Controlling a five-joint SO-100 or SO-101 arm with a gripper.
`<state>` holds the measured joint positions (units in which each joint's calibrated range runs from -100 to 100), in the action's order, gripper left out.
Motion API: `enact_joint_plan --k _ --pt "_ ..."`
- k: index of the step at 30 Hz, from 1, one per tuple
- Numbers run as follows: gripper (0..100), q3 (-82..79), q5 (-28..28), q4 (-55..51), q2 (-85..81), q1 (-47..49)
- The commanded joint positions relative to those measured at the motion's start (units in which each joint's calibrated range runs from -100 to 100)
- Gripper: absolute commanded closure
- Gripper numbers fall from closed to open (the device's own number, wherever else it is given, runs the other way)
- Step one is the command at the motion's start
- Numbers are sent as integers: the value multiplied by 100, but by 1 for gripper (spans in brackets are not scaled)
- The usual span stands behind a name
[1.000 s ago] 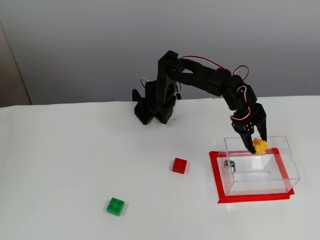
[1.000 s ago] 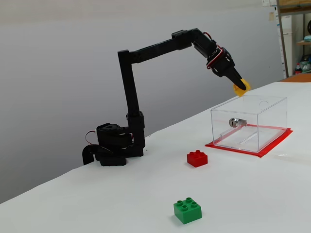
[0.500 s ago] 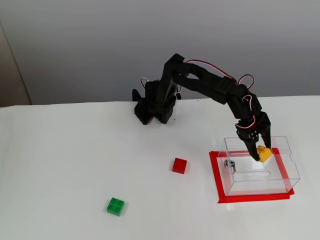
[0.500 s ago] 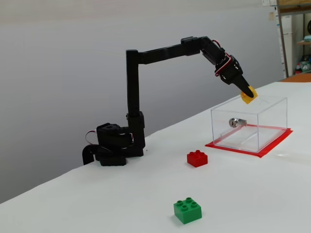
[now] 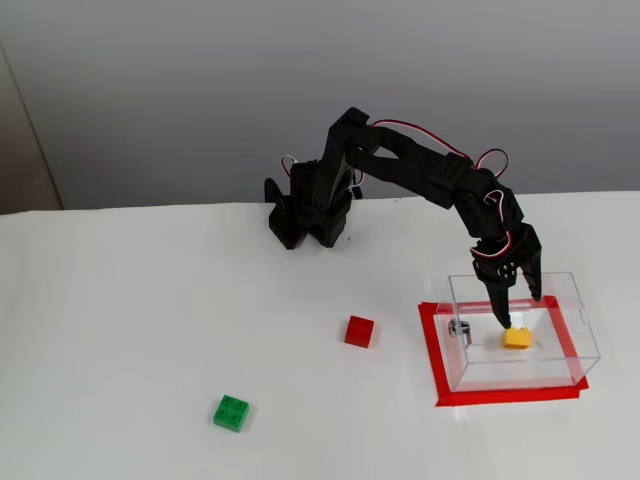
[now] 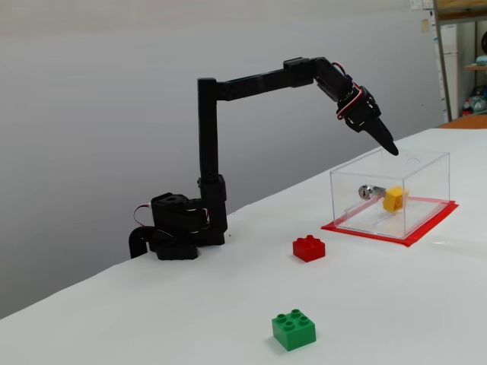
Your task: Pick the yellow lego brick and place it into the transparent box
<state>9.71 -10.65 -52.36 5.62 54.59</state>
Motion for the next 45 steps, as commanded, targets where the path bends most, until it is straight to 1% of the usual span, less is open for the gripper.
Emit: enact_joint_plan --k 1,6,8,11,13,21,26,31,36,39,45 --pt "74 277 11 5 -159 -58" --pt "75 195 11 -21 -601 -191" --pt "80 168 16 -91 -813 -302" --pt "92 78 16 -308 -1178 -472" --pt "96 -58 21 -421 -1449 -613" --pt "96 -1116 5 -804 -2968 -1448" --pt "97 -2056 16 -1213 -4105 -2498" --pt "97 -3005 37 -1274 -5115 -3748" --pt "96 -3710 580 -1274 -5929 -4812" --pt "95 -4063 877 -1274 -6269 -5116" --pt "95 -4895 919 -1274 -6778 -5226"
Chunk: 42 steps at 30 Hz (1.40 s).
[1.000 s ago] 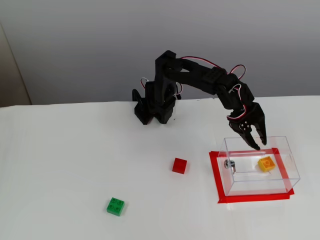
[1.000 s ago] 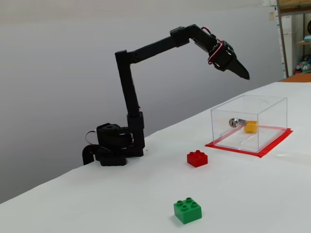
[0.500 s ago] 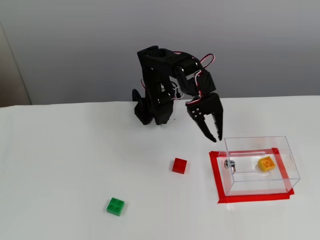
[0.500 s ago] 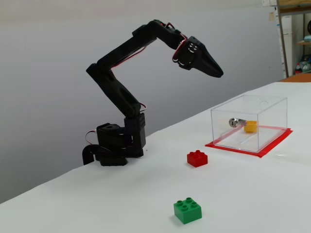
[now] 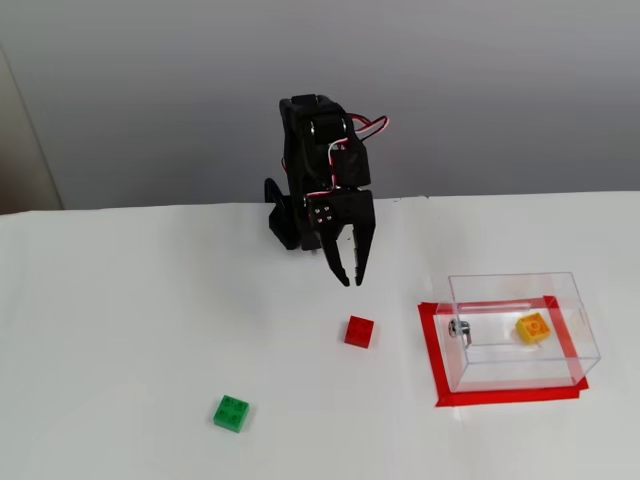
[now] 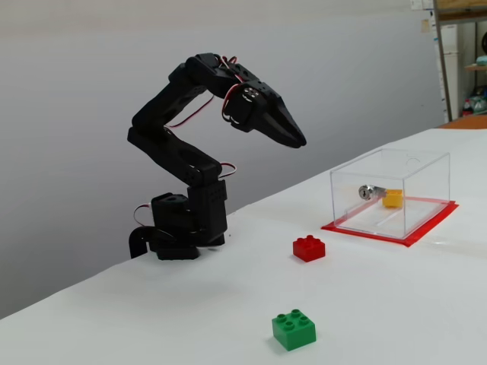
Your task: Pick the yellow lego brick and place it into the transparent box
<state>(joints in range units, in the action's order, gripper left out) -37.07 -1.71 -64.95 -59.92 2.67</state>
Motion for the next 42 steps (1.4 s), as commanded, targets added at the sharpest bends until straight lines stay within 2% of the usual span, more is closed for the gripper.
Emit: enact_joint_plan --k 1,18,30,42 --pt "95 -371 51 -15 -300 -56" --pt "96 -3400 67 72 -2328 -1262" --pt "96 -5036 67 72 -3949 -1143" --pt "96 -5778 67 72 -3983 -1158"
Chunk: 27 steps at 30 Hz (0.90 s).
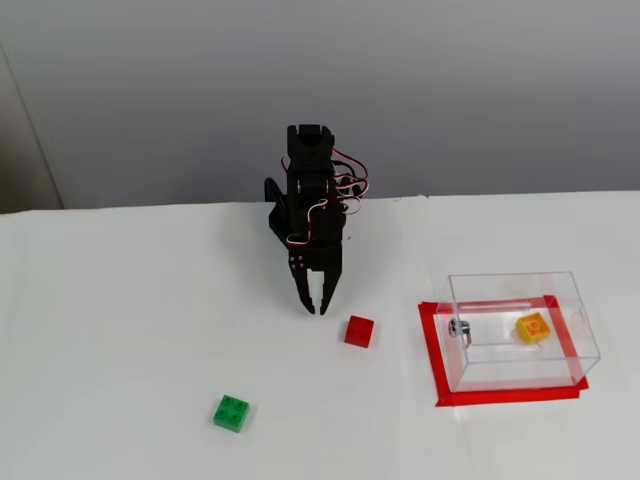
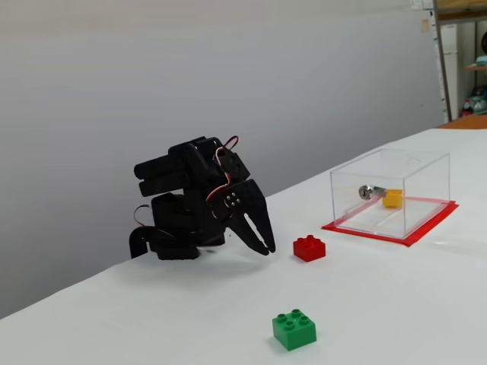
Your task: Pick the yellow lego brick and place it into the transparent box
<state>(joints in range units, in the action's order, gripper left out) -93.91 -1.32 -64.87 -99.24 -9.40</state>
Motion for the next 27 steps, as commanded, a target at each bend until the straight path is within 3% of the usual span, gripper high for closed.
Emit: enact_joint_plan --k 1,27 --pt "96 -94 28 64 -51 49" --pt "96 -94 28 55 -51 12"
